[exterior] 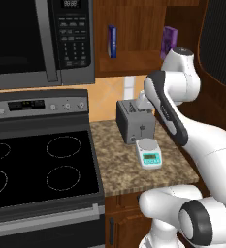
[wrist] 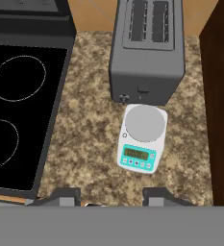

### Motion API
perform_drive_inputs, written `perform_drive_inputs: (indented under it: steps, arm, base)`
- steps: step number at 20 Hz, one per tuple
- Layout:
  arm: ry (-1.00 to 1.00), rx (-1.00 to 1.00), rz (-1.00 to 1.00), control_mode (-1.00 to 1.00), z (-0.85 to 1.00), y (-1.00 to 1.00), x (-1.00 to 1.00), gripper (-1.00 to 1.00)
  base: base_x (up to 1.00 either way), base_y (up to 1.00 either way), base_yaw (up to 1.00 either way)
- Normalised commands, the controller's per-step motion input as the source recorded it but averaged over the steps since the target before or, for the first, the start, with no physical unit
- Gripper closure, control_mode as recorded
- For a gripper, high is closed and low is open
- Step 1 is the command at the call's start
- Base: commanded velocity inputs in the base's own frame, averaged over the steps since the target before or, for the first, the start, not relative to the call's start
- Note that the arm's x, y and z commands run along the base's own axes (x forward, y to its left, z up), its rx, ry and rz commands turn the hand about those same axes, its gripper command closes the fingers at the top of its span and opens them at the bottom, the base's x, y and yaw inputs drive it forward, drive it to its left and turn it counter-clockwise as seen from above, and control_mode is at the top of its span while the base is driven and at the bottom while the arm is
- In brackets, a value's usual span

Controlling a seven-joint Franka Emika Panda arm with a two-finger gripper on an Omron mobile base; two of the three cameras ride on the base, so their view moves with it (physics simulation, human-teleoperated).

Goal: Pick the cereal and place it on the digital scale for weighing, and close the cabinet.

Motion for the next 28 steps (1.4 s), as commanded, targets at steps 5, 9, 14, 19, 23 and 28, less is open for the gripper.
perform_drive_inputs:
  steps: [5, 9, 14, 19, 23, 28]
  arm:
    - [-0.02, 0.00, 0.02, -1.00, 0.00, 0.00, -0.32, -1.00]
    - [-0.07, 0.02, -0.06, -1.00, 0.28, 0.00, -0.54, -1.00]
    - [-0.15, 0.00, -0.11, -1.00, 0.66, -0.04, -0.37, -1.00]
    - [-0.34, -0.01, -0.10, -1.00, 0.60, -0.06, -0.19, -1.00]
    - [-0.27, 0.00, -0.09, -1.00, 0.55, -0.21, -0.18, -1.00]
    - [-0.22, -0.05, -0.04, -1.00, 0.44, -0.24, -0.15, -1.00]
  base:
    - [0.00, 0.00, 0.00]
    - [0.00, 0.00, 0.00]
    - [0.00, 0.00, 0.00]
    - [0.00, 0.00, 0.00]
    - [0.00, 0.00, 0.00]
    - [0.00, 0.00, 0.00]
